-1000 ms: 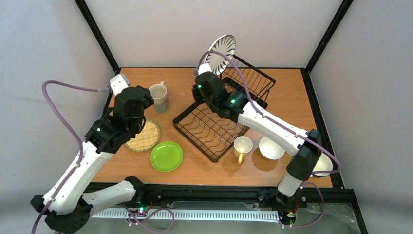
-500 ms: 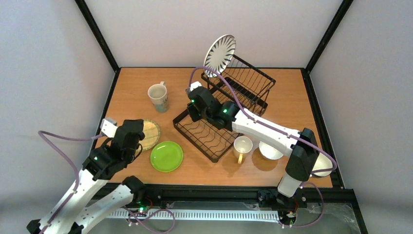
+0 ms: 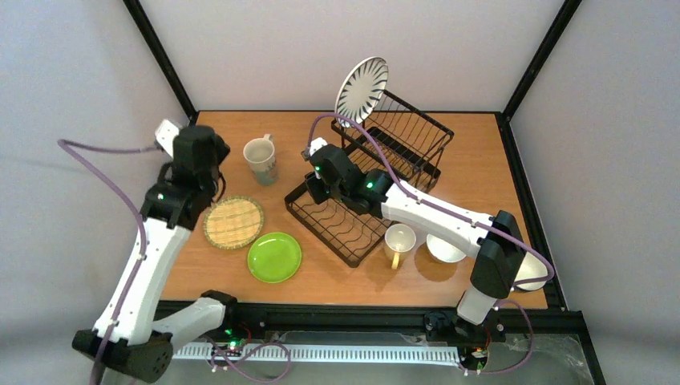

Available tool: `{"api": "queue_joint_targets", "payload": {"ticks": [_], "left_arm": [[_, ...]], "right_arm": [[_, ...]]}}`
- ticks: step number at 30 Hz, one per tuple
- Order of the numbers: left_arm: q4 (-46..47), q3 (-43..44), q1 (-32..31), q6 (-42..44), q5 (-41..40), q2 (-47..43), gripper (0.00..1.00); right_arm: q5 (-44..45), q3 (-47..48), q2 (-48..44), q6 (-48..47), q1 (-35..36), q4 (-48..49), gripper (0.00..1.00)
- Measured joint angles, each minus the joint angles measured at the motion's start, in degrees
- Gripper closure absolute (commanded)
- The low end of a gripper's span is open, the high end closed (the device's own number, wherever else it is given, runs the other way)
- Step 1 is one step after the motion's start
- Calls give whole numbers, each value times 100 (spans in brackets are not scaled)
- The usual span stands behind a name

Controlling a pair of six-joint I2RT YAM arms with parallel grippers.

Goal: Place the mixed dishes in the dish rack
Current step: Grab the plate from the center of the board.

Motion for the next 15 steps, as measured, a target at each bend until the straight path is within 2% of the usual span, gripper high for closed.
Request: {"api": "queue_joint_targets", "payload": {"ticks": [3,6,11,15], "left_arm": [[160,662,754,778,667,522,0],[286,702,1488,1244,1392,721,0],[553,-85,3217,1547,2986,748,0],[684,-940,4081,1556,4120,782,0]], "right_arm": [[-68,0,0,-66,0,101,14],[-129,0,2,-125,0,177,14],[-306,2,20,-197,0,271,14],[-452,48,142,-236,0,328,13]]}}
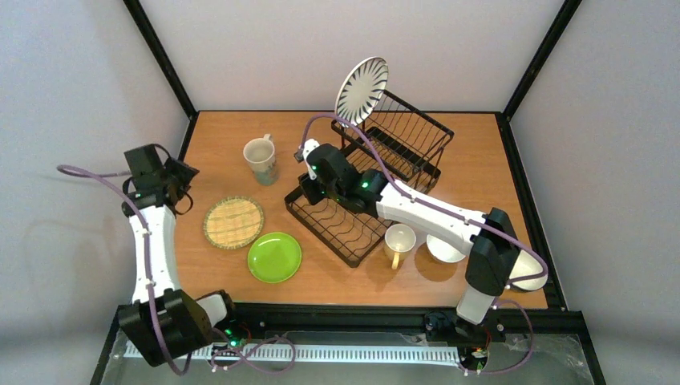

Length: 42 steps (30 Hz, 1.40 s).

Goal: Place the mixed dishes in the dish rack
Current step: Grab the plate from the center of the board.

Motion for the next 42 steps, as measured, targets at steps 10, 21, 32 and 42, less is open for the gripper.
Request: {"api": "queue_joint_targets", "payload": {"ticks": [10,21,32,42], "left_arm": [[787,-1749,487,-417,1488,-251,0],[852,-2481,487,-566,1368,-973,0],[866,-3248,492,-820,1344,-1167,0],[730,-3759,492,-1276,1340,-1814,0]], "right_arm": [[-398,55,258,-46,-33,116,13],[-750,55,437,-63,-118,267,12],[-933,120,516,-72,-153,310,12],[-977,234,636,-109,-201,295,11]]}}
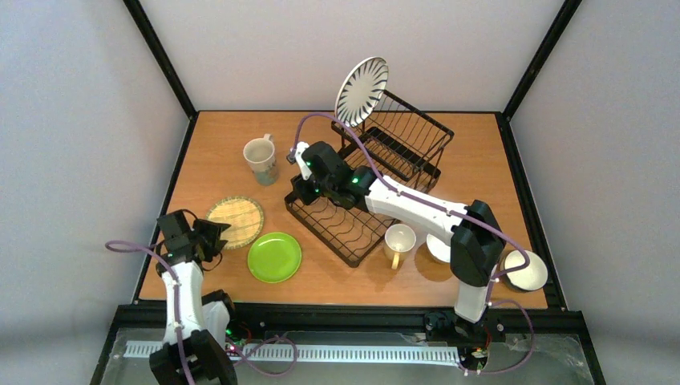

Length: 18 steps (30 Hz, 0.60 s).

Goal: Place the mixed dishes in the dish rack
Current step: Grab the plate from the center of the board.

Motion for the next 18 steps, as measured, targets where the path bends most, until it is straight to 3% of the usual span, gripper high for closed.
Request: {"api": "queue_joint_targets", "payload": {"ticks": [18], "left_arm": [[-848,-555,0,-348,-66,-927,0]], "right_arm": [[-24,0,0,2,-4,-68,10]]}}
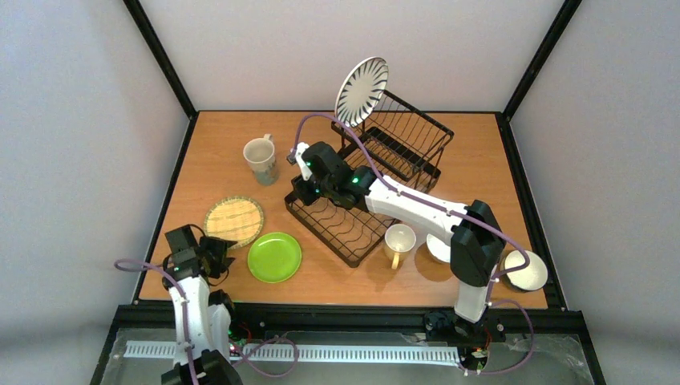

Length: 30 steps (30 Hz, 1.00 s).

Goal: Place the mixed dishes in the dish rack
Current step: Grab the plate from the center of the board.

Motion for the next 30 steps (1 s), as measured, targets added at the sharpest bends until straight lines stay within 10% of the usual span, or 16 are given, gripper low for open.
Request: {"api": "queue_joint_targets", "payload": {"ticks": [30], "left_arm": [[520,-1043,7,-1480,-693,-2280,0]], "right_arm": [[-96,0,358,0,0,-55,10]]}}
